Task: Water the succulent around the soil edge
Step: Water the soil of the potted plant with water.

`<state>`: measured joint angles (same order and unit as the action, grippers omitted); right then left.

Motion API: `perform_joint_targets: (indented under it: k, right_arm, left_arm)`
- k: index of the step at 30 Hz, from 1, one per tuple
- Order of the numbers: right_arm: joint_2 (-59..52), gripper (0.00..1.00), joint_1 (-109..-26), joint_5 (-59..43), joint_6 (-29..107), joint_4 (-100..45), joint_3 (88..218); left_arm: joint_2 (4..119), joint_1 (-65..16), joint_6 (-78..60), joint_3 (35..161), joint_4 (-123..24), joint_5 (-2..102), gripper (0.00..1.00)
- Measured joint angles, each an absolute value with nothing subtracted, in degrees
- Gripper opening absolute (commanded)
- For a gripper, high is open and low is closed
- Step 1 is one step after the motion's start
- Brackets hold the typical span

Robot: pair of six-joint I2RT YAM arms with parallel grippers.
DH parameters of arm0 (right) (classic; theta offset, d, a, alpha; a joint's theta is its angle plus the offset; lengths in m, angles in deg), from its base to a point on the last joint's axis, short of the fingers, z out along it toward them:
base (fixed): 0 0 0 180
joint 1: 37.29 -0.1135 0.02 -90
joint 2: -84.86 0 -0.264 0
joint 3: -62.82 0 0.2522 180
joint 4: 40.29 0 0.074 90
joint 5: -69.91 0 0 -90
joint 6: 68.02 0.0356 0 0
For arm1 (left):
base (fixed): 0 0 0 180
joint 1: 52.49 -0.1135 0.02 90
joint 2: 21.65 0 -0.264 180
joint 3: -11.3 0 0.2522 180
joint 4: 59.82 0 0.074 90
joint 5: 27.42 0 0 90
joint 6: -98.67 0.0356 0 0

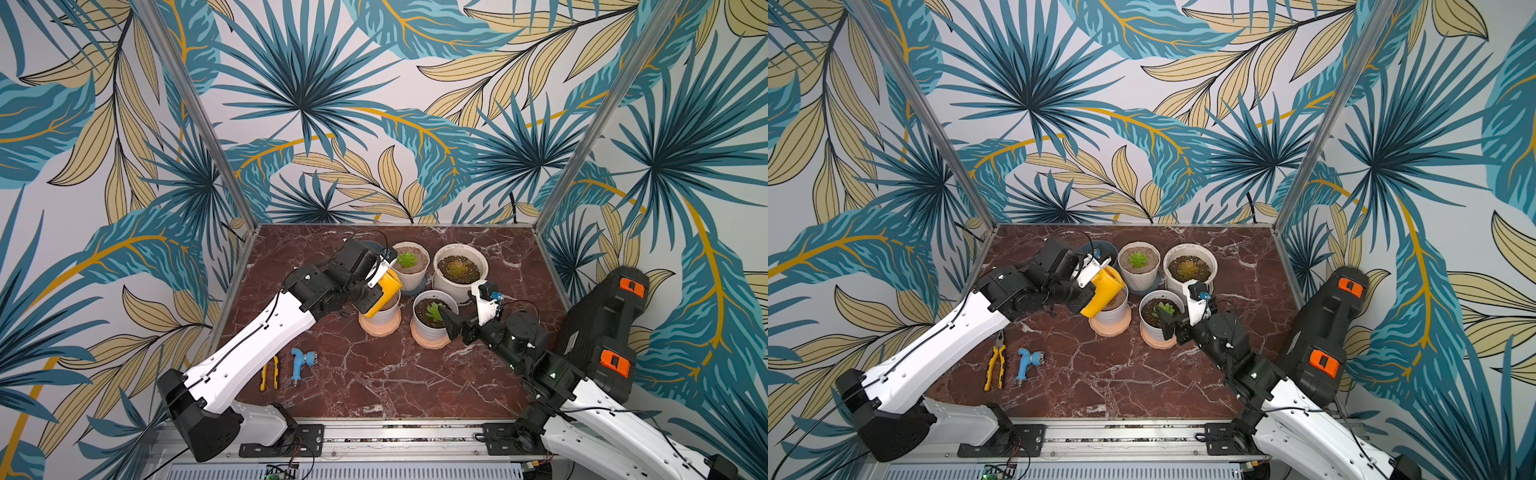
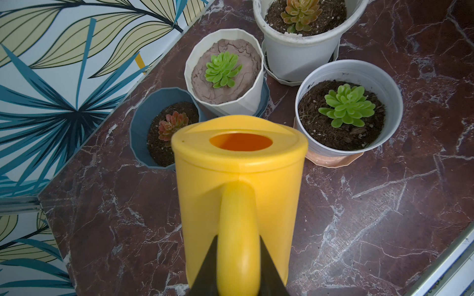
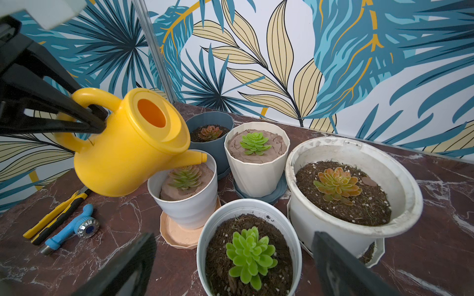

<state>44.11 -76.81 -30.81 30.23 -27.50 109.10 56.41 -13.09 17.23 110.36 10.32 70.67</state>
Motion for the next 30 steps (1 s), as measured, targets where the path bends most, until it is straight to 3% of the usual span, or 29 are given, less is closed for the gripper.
perform_joint_targets:
  k: [19, 30]
  right_arm:
    - [44.1, 1.00, -76.8, -30.8, 29.9, -27.5, 109.1]
    - [45.6, 1.00, -76.8, -26.0, 28.7, -29.0, 108.4]
  left_arm:
    - [52.9, -17.2, 16.7, 104.8, 5.4, 69.6, 0.00]
    - [26.8, -17.4, 13.5, 78.9, -20.5, 70.8, 0.00]
